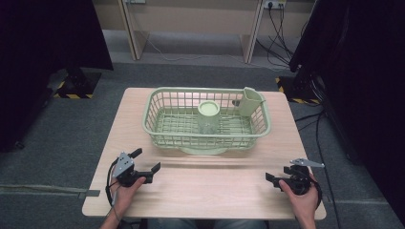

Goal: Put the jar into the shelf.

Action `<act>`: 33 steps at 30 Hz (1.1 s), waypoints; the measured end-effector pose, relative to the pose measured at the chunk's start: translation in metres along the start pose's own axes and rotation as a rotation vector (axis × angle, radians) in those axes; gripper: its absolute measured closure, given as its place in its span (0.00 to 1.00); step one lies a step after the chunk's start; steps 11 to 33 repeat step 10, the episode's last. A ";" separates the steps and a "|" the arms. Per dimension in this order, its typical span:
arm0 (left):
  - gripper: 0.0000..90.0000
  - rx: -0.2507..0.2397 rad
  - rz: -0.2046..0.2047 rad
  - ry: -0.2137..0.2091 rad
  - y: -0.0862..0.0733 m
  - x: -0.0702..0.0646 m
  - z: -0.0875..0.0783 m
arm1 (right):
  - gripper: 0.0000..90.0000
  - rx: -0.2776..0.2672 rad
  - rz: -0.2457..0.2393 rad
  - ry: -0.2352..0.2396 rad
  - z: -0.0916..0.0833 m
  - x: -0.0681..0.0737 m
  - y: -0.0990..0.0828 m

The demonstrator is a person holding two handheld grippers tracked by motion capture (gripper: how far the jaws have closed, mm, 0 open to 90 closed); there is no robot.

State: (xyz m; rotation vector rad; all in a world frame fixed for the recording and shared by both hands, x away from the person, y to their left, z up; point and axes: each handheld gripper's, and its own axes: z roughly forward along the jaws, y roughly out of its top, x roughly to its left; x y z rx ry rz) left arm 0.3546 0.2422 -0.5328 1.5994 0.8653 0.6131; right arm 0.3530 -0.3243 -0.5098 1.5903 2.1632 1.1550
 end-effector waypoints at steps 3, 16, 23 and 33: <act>0.02 0.000 0.001 0.000 0.000 0.000 0.000 | 0.05 0.001 0.005 -0.001 0.001 -0.001 -0.002; 0.02 0.002 0.000 0.001 0.000 0.000 0.000 | 0.05 -0.004 -0.003 0.004 0.001 0.002 0.000; 0.02 0.002 0.000 0.001 0.000 0.000 0.000 | 0.05 -0.004 -0.003 0.004 0.001 0.002 0.000; 0.02 0.002 0.000 0.001 0.000 0.000 0.000 | 0.05 -0.004 -0.003 0.004 0.001 0.002 0.000</act>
